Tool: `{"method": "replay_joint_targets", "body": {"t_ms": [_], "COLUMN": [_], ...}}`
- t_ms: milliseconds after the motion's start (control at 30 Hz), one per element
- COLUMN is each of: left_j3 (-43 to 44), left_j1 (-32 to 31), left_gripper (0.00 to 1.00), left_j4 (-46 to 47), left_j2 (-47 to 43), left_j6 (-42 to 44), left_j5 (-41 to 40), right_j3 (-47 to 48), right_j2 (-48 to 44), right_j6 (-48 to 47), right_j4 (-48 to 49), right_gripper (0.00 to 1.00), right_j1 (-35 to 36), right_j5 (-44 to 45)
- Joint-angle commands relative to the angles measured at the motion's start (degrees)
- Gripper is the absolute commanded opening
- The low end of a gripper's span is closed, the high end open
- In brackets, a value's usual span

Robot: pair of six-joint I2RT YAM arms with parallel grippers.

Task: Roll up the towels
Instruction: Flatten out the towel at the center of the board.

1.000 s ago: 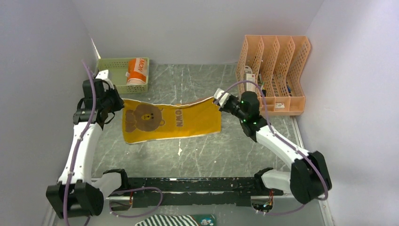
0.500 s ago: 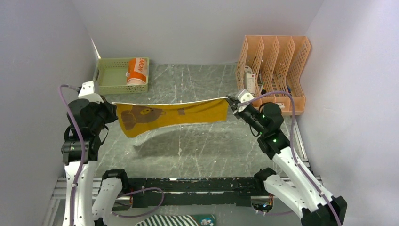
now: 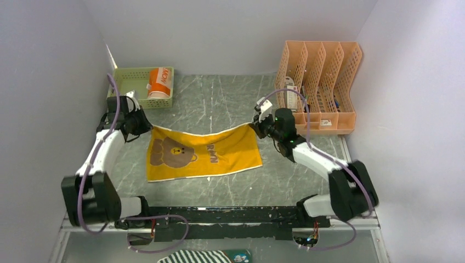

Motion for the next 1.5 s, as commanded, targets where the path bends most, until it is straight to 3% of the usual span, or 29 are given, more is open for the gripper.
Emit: {"method": "replay_joint_targets", "body": {"t_ms": [0,167,300,367,533,567,600,633,667,700,833,967,1100,1300,1367,1467], "left_j3": [4.6,4.5,9.3,13.5,25.0,25.6,25.7,25.6,25.6,25.9,26.4,18.2,8.2,5.9,5.8,6.8], "left_j1": [2.7,2.7,2.7,2.7,3.1,3.6,4.2,4.9,5.6,6.3,7.4,7.5,7.4,7.5,7.9,9.2], "left_gripper": [0.07,0.1,0.12,0.13,0.28,0.34,0.47,0.77,0.97,1.0,0.99,0.99,0.97,0.9,0.92,0.93], "left_j4": [8.8,18.5,18.2,15.4,3.6,3.4,3.7,4.3,4.7,4.4,1.5,8.5,15.1,9.7,9.1,10.1], "left_j2": [5.7,9.9,16.9,21.2,29.6,30.5,31.2,31.9,32.7,33.6,34.9,26.6,17.2,10.3,10.3,13.6], "left_j6": [0.9,2.6,8.0,11.3,17.3,17.0,16.4,15.6,14.8,14.4,14.6,10.1,4.1,5.4,5.9,6.2], "left_j5": [3.5,-1.2,0.6,1.0,-2.2,-1.6,0.0,2.3,4.7,7.1,9.7,14.2,14.8,5.7,2.7,4.4], "right_j3": [4.3,12.7,20.2,25.2,29.8,29.4,29.0,28.8,28.7,28.9,27.1,23.2,20.2,12.8,10.7,6.8], "right_j2": [11.3,22.9,30.3,34.0,36.5,36.1,35.6,35.3,35.1,35.1,33.6,30.6,28.4,27.1,26.0,23.2], "right_j6": [4.0,4.8,3.7,3.4,3.2,3.3,3.5,4.0,4.6,5.1,5.2,6.0,9.8,20.0,20.6,22.4], "right_j4": [6.8,5.1,1.5,-1.8,-3.1,-1.8,-0.5,0.7,1.5,2.0,4.6,5.6,4.0,0.5,-3.4,-6.4], "right_gripper": [0.0,0.0,0.01,0.23,0.4,0.43,0.44,0.45,0.45,0.45,0.47,0.46,0.28,0.0,0.0,0.0], "right_j1": [-3.3,-8.6,-10.1,-10.2,-10.5,-10.8,-11.2,-11.5,-11.8,-12.0,-10.8,-4.8,1.7,2.5,2.5,2.4], "right_j5": [-0.5,-4.9,-6.6,-8.2,-7.9,-8.2,-8.8,-9.3,-10.0,-10.8,-12.3,-9.9,-9.9,-9.8,-7.8,-7.2]}}
